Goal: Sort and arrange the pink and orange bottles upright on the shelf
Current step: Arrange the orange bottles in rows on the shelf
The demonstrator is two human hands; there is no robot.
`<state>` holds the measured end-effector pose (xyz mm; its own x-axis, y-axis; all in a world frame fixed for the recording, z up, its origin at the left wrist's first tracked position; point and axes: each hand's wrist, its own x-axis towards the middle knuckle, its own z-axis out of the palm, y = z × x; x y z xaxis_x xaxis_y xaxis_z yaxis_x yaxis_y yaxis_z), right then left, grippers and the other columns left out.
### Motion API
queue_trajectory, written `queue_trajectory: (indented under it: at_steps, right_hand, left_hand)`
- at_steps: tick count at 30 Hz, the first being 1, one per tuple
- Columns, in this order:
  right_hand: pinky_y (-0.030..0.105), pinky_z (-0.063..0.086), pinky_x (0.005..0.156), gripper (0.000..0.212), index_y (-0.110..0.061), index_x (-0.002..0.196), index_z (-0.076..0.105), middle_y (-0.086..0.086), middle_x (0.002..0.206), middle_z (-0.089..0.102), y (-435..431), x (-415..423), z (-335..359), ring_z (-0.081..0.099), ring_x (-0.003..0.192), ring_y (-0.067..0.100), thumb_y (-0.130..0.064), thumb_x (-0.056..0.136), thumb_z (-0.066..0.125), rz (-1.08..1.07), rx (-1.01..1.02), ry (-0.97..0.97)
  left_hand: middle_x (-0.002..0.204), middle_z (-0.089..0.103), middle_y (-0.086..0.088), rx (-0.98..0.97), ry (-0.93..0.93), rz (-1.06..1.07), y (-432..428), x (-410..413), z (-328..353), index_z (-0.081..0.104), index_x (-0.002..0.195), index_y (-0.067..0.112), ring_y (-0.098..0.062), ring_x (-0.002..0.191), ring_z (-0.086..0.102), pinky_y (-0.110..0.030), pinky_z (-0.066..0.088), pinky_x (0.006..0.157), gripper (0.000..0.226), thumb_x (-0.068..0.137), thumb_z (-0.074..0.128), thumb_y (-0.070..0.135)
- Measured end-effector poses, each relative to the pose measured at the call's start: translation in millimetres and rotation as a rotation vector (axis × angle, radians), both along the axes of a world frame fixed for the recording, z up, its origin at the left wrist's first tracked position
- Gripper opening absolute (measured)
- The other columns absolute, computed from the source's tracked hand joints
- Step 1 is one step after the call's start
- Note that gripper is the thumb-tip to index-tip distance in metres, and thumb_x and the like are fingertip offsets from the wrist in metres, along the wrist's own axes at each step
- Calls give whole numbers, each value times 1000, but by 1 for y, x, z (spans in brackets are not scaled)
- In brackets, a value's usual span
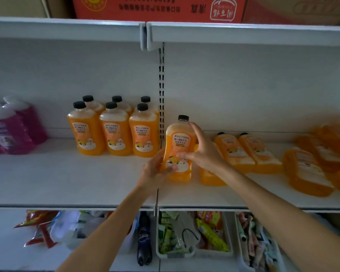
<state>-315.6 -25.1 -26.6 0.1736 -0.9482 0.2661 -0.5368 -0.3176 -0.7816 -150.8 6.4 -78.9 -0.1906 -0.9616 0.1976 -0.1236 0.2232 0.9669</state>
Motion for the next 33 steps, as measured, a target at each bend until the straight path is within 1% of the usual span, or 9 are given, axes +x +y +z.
queue_trajectory:
  at_steps: [5,9,12,14,17,21,23,28,33]
  right_hand:
    - [18,46,86,95,-30,144,20,-1,145,35,9,9,-5,44,121,12,-17,72,79,26,-147,5]
    - [11,40,86,93,-27,144,21,-1,147,31,16,12,-7,41,120,8,-15,72,79,31,-243,43]
    - [6,39,85,93,-26,145,21,0,148,28,13,12,-12,38,121,5,-15,73,79,10,-279,42]
    - [3,38,85,93,-24,146,20,3,149,27,9,11,-14,36,122,7,-16,73,79,-33,-274,45]
    - [22,39,98,97,-21,147,18,5,150,25,0,7,-12,35,131,17,-21,73,79,-103,-213,59]
    - [28,37,102,95,-20,147,19,4,150,26,-12,7,-9,33,133,17,-20,73,79,-89,-191,72]
    - [24,41,98,94,-19,146,20,4,149,26,-18,9,-8,34,129,12,-17,73,79,-67,-231,86]
    - [17,36,99,91,-14,145,20,8,153,20,-41,18,-11,30,135,17,-6,74,76,-108,-310,87]
    - [-11,24,81,89,-12,146,18,9,154,18,-64,21,-12,26,125,4,-3,77,73,-120,-320,147]
  left_hand:
    - [110,65,-3,42,-14,48,-4,7,-5,48,126,19,-18,102,63,-49,51,89,63,70,76,32]
    - [109,63,0,10,-37,101,-4,6,-7,42,131,18,-12,96,62,-34,53,83,62,77,73,12]
    - [107,63,5,-33,-124,160,0,5,-8,42,132,23,-14,98,62,-30,51,81,58,81,69,26]
    - [112,61,6,-51,-344,249,2,4,-9,41,131,27,-14,104,57,-31,46,85,54,83,62,42]
    - [122,56,2,-127,-768,310,-4,4,-14,32,134,27,-19,115,47,-37,31,98,59,85,51,53]
    - [121,54,2,-117,-947,254,-20,13,-15,46,120,24,-20,117,44,-39,29,98,52,85,42,62]
    - [120,53,4,-150,-991,255,-24,19,-17,55,111,24,-18,117,43,-36,27,95,46,85,43,60]
    - [132,43,7,-193,-1017,215,-24,23,-22,49,126,29,-15,126,30,-33,19,101,50,83,50,55]
    - [131,39,8,-200,-1045,201,-23,21,-21,45,128,33,-14,125,27,-35,19,101,64,71,34,61]
